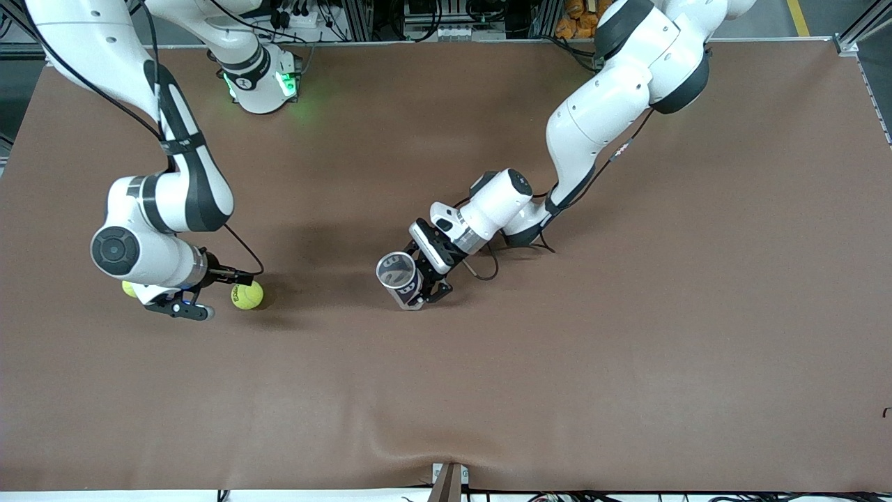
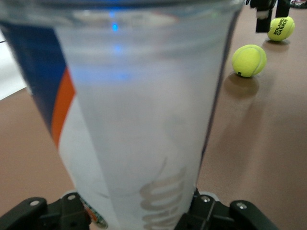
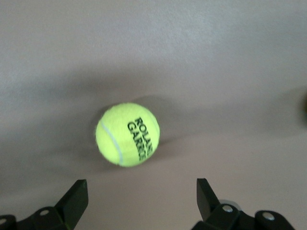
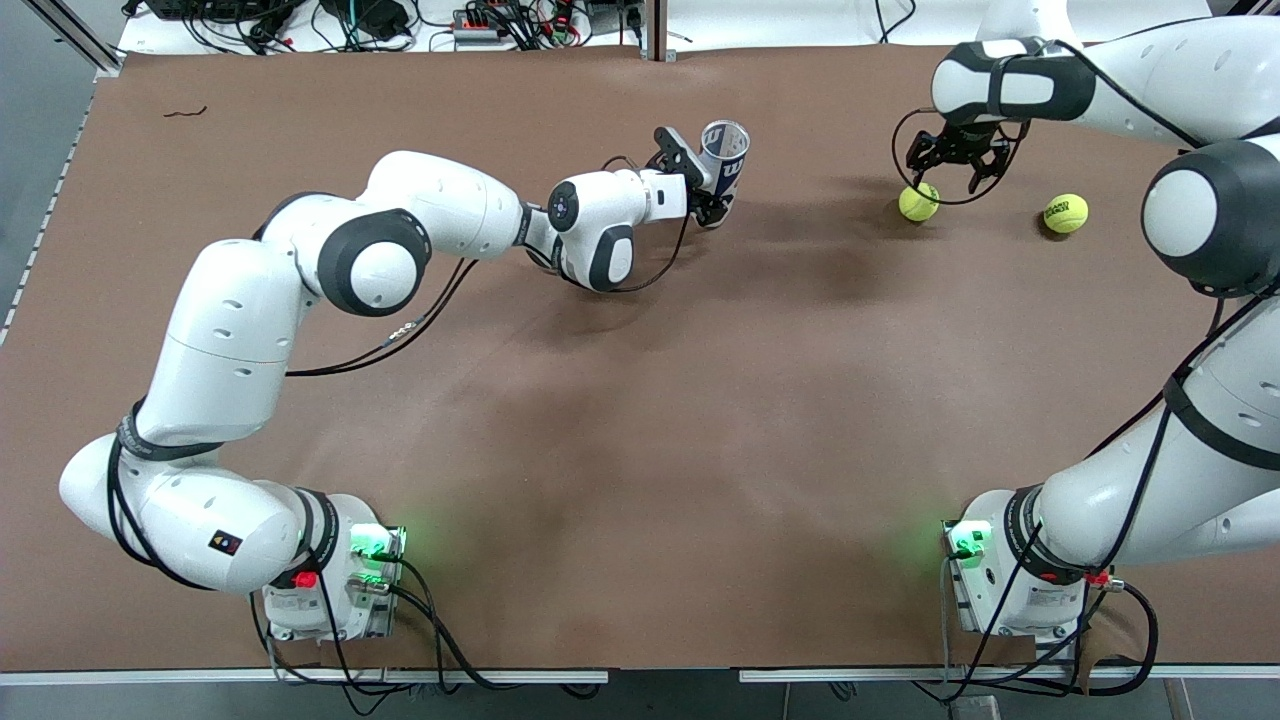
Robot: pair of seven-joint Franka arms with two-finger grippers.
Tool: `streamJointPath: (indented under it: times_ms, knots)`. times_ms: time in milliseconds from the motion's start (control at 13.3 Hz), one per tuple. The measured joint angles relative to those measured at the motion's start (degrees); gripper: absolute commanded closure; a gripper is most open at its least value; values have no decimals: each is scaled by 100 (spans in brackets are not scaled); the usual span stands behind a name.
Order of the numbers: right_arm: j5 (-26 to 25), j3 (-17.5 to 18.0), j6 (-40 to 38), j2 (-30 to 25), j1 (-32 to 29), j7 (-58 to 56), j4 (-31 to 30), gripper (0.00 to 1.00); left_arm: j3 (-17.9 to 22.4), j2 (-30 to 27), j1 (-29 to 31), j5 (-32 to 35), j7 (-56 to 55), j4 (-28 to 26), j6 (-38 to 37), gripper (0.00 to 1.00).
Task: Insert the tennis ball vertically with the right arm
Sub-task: 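Reach the right gripper to a tennis ball and grasp it, then lift the ball with the right gripper and drop it into the tube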
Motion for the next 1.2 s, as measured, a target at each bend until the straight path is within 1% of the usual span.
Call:
streamJointPath:
  times_ms: [226, 451, 527, 602, 677, 752, 827, 1204]
  knots:
    - [0, 0, 585, 249, 3, 66, -136, 0, 0, 0, -1, 0, 0, 0, 0, 31]
    - [0, 1, 946, 466, 14, 96, -157, 0, 0, 0, -1, 0, 0, 0, 0, 31]
    - [0, 1, 1059, 521, 14, 104, -158, 15, 0, 0, -1, 0, 0, 1, 0, 31]
    - [0, 1, 1126, 562, 15, 107, -159, 51, 0, 0, -1, 0, 0, 1, 0, 31]
    - [0, 2, 1161, 586, 17, 107, -158, 78, 0, 0, -1, 0, 0, 1, 0, 31]
    - [0, 4, 1167, 590, 23, 108, -158, 97, 0, 0, -2, 0, 0, 1, 0, 31]
    - [0, 5, 1167, 581, 42, 110, -152, 100, 0, 0, -2, 0, 0, 1, 0, 31]
    - [0, 20, 1123, 560, 320, 658, -76, 100, 0, 0, -2, 0, 0, 1, 0, 31]
